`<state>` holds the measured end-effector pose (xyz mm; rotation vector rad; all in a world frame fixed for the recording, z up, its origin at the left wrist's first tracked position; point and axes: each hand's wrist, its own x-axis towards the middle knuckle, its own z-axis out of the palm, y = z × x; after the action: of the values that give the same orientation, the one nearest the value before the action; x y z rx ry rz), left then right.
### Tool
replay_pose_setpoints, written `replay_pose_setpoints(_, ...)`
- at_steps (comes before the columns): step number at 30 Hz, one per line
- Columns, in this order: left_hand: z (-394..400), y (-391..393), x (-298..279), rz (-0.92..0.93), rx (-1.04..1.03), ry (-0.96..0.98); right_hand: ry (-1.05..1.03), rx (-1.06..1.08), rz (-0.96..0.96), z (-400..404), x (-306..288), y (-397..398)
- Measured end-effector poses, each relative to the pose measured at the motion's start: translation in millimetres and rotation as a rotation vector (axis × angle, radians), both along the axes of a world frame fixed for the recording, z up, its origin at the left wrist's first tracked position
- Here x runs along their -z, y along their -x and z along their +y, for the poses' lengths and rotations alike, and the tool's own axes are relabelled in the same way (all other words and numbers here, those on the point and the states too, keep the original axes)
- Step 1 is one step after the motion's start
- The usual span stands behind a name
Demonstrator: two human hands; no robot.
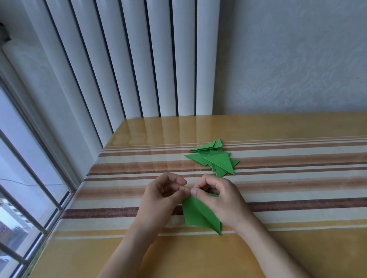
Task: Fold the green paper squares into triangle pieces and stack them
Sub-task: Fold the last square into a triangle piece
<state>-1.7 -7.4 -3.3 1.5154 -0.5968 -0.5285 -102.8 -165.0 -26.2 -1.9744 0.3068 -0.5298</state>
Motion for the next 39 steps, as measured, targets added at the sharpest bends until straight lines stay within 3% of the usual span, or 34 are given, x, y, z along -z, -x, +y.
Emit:
replay_pose_setpoints(7,-1,-1,-2,0.058,-0.125,0.045,-0.082,0.116,0.026,-3,0,-1)
replay_pose_setpoints(13,-1,-6,5,-0.001,-0.16,0.023,-0.094,0.166,0.008,-6,4,0)
replay_pose_setpoints(22,0,-7,7,-0.204,-0.137,-0.146,-0.087,0.228,-0.015,-8,4,0)
replay_pose_setpoints(28,1,-7,4,-0.259,-0.15,-0.162,-0.065,0.243,-0.036,-8,4,0)
replay_pose_setpoints(33,6,-13,2,-0.411,-0.04,-0.238,-0.006,0.273,-0.045,-10,4,2)
replay_pose_setpoints(39,4,-10,3,-0.416,-0.044,-0.24,0.009,0.249,-0.066,-10,2,0)
